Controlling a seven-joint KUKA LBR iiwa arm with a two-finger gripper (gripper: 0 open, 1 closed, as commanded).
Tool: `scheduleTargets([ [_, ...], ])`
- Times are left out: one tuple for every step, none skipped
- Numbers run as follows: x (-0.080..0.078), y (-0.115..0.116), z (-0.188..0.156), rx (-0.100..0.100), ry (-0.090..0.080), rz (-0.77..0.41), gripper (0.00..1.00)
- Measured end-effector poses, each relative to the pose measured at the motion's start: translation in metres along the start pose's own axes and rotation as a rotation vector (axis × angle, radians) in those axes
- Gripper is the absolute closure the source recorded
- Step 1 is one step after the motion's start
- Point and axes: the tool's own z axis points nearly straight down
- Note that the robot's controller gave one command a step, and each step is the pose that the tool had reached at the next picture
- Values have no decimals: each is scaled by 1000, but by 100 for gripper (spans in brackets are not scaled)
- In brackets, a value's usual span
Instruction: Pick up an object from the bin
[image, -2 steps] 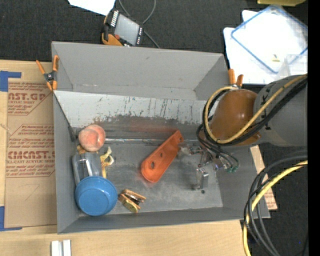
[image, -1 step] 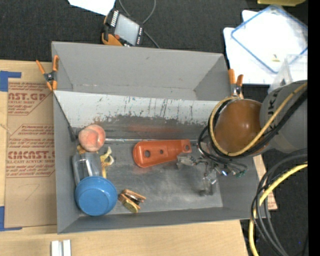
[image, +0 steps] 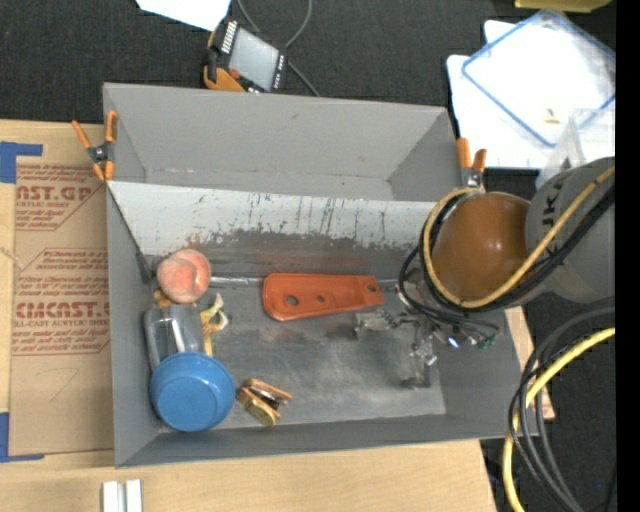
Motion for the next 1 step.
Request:
scheduleTargets([
  [-10, 12, 2, 2, -2, 12, 0],
])
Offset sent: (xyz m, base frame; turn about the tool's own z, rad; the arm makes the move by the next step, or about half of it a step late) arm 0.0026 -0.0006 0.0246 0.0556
